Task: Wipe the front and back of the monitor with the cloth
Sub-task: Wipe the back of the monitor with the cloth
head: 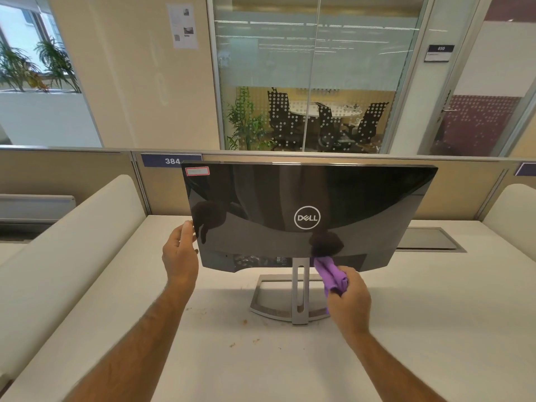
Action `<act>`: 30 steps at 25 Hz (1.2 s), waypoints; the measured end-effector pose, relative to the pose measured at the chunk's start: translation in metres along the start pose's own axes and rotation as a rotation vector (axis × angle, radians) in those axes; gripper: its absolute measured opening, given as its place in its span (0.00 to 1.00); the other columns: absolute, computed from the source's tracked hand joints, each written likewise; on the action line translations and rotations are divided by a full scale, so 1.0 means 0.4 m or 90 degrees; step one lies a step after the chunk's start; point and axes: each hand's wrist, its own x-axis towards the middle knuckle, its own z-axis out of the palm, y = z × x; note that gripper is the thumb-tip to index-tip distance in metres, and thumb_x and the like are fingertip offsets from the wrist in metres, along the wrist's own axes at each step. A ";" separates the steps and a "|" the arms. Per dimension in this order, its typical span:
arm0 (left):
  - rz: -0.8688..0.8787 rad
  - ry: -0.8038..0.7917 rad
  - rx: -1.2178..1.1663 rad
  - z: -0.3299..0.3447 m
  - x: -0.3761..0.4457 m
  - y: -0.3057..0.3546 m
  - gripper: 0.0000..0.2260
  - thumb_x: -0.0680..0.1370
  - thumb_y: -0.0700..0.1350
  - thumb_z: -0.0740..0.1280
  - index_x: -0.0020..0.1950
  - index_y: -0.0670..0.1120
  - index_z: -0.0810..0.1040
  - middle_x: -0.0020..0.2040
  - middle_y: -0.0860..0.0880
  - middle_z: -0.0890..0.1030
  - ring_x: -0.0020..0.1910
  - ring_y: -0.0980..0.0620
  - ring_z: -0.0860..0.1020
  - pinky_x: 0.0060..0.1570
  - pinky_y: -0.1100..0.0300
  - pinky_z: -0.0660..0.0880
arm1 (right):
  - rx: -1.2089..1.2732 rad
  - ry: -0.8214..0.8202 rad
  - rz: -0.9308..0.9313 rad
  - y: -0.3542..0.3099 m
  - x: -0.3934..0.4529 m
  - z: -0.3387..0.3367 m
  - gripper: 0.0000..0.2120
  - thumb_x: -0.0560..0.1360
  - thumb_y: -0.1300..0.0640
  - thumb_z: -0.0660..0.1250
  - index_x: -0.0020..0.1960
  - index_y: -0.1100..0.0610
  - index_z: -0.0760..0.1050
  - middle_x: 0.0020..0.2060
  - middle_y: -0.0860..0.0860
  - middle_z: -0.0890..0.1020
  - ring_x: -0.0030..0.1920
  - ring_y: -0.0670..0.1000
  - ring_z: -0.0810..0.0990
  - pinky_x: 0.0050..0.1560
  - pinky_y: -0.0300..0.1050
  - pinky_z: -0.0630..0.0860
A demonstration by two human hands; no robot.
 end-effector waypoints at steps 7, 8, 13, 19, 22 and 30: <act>-0.010 -0.009 -0.001 -0.001 -0.007 0.010 0.14 0.82 0.59 0.55 0.60 0.54 0.75 0.56 0.55 0.78 0.58 0.48 0.78 0.58 0.49 0.77 | -0.275 -0.040 -0.399 -0.083 0.013 0.029 0.31 0.60 0.55 0.83 0.60 0.62 0.80 0.53 0.58 0.83 0.49 0.59 0.81 0.51 0.51 0.81; -0.012 -0.013 -0.001 -0.003 -0.008 0.012 0.15 0.82 0.59 0.55 0.60 0.54 0.75 0.56 0.55 0.78 0.58 0.48 0.78 0.58 0.50 0.77 | -0.320 -0.074 -0.426 -0.085 0.008 0.035 0.32 0.58 0.55 0.84 0.60 0.60 0.80 0.53 0.58 0.83 0.49 0.59 0.81 0.50 0.52 0.81; -0.022 -0.028 -0.009 -0.007 -0.011 0.018 0.15 0.82 0.60 0.55 0.59 0.55 0.75 0.57 0.54 0.79 0.58 0.49 0.78 0.57 0.52 0.77 | -0.424 -0.214 -0.462 -0.059 -0.035 0.032 0.35 0.54 0.53 0.85 0.60 0.56 0.81 0.53 0.55 0.83 0.49 0.58 0.82 0.45 0.51 0.82; -0.031 -0.036 -0.012 -0.011 -0.018 0.027 0.16 0.82 0.60 0.54 0.60 0.55 0.75 0.59 0.53 0.79 0.60 0.48 0.78 0.61 0.48 0.76 | -0.492 -0.425 -0.411 -0.041 -0.127 0.009 0.28 0.54 0.46 0.84 0.53 0.48 0.83 0.48 0.46 0.84 0.46 0.50 0.83 0.43 0.46 0.82; -0.044 -0.046 -0.012 -0.016 -0.018 0.032 0.20 0.82 0.60 0.54 0.65 0.51 0.76 0.64 0.50 0.79 0.62 0.47 0.77 0.63 0.45 0.74 | -0.539 -0.522 -0.373 -0.031 -0.142 0.020 0.22 0.74 0.52 0.70 0.67 0.50 0.74 0.63 0.49 0.78 0.63 0.55 0.76 0.61 0.52 0.73; -0.053 -0.070 -0.023 -0.025 -0.020 0.037 0.22 0.82 0.60 0.54 0.68 0.49 0.74 0.66 0.48 0.78 0.64 0.47 0.76 0.65 0.44 0.73 | 0.035 -0.151 0.161 -0.150 -0.149 0.091 0.10 0.75 0.58 0.71 0.55 0.55 0.75 0.43 0.48 0.78 0.39 0.44 0.78 0.31 0.29 0.72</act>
